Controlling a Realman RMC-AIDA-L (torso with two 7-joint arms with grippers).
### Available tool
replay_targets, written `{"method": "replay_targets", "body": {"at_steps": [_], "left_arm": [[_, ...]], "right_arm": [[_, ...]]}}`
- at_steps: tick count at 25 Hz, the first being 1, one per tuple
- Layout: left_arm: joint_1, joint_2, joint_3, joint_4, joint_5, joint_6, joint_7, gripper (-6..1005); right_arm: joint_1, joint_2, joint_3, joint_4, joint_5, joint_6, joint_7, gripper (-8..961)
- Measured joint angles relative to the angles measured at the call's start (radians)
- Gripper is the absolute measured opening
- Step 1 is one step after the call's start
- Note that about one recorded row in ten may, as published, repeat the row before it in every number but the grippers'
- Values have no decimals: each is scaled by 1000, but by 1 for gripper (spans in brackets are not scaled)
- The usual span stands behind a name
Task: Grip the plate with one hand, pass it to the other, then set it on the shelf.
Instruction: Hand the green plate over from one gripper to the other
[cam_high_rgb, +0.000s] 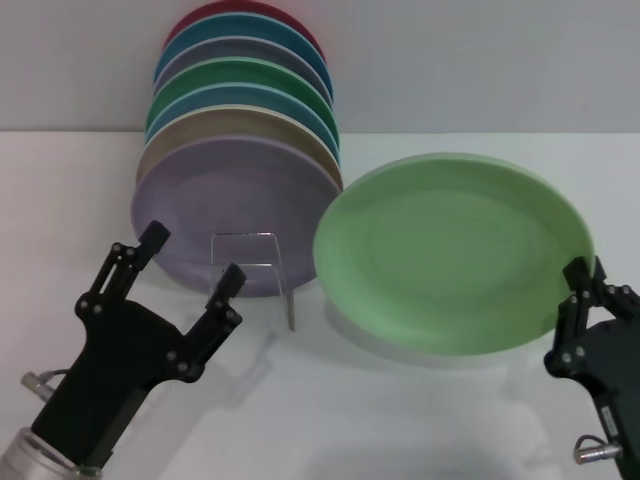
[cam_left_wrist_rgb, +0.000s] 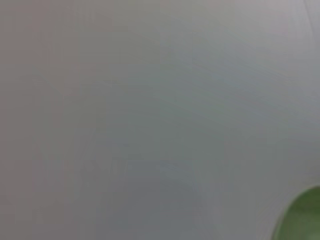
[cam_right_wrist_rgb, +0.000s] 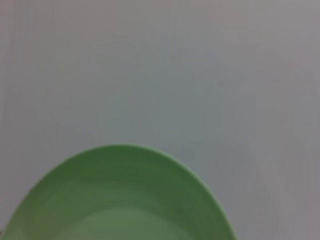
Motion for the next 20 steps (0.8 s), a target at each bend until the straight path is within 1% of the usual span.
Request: {"method": "replay_targets", "body": {"at_steps": [2, 4, 9, 20], "left_arm": [[-4, 0, 2, 0, 0, -6, 0, 800], [-9, 0, 4, -2, 0, -20, -1, 800], [-9, -1, 4, -3, 0, -47, 0, 800], [2, -2, 4, -6, 0, -71, 2, 800]], "right_arm": [[-4, 0, -9, 16, 3, 0, -34, 22], [-8, 0, -38, 50, 22, -4, -112, 22], [-10, 0, -68, 78, 40, -5, -210, 22], [-10, 0, -76, 108, 42, 4, -326, 22]]}}
